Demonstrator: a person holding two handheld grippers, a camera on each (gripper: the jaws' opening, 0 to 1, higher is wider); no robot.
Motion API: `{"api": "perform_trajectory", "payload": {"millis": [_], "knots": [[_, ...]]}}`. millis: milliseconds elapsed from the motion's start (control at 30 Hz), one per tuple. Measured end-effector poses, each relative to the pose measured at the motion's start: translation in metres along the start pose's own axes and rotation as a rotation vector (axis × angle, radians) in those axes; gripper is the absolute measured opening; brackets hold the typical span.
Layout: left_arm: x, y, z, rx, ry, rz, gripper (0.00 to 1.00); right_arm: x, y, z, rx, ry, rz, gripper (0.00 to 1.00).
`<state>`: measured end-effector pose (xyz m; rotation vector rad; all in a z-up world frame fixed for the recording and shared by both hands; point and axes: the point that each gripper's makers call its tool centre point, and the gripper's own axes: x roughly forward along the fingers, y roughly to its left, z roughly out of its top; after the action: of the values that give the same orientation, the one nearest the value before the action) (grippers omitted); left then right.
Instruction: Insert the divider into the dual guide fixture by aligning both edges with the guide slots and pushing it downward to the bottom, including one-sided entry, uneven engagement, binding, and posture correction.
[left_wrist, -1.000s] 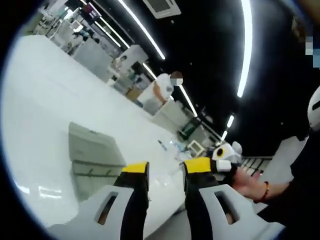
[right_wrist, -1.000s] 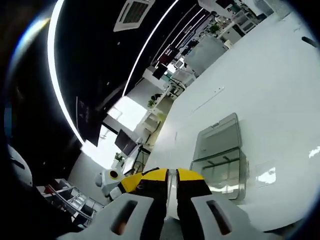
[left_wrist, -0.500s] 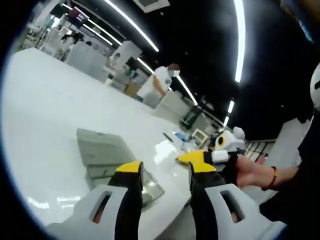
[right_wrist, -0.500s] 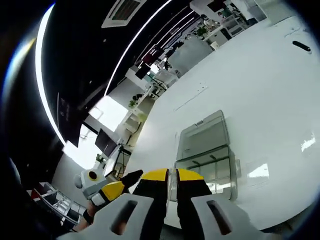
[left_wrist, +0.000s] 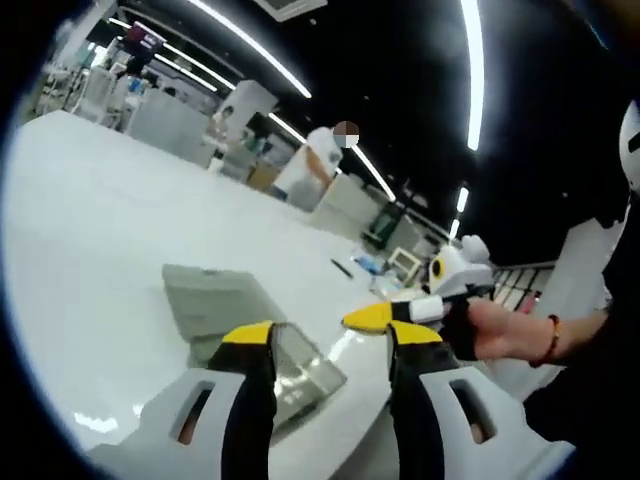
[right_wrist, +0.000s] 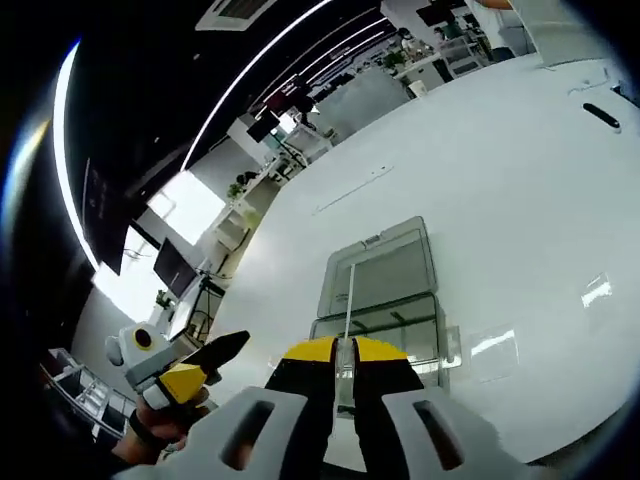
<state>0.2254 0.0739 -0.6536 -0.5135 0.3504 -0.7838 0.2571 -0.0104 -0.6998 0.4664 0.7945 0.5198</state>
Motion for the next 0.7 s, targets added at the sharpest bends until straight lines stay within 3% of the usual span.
{"api": "perform_trajectory", "payload": {"millis": [367, 700], "knots": [[0.002, 0.007, -0.003, -0.012, 0.008, -0.015, 0.46, 0.014, -0.010, -0.007, -0.027, 0.032, -0.058, 0.00], [0.001, 0.016, -0.004, -0.015, 0.020, -0.007, 0.49, 0.022, -0.014, -0.012, -0.145, 0.072, -0.117, 0.00]]}}
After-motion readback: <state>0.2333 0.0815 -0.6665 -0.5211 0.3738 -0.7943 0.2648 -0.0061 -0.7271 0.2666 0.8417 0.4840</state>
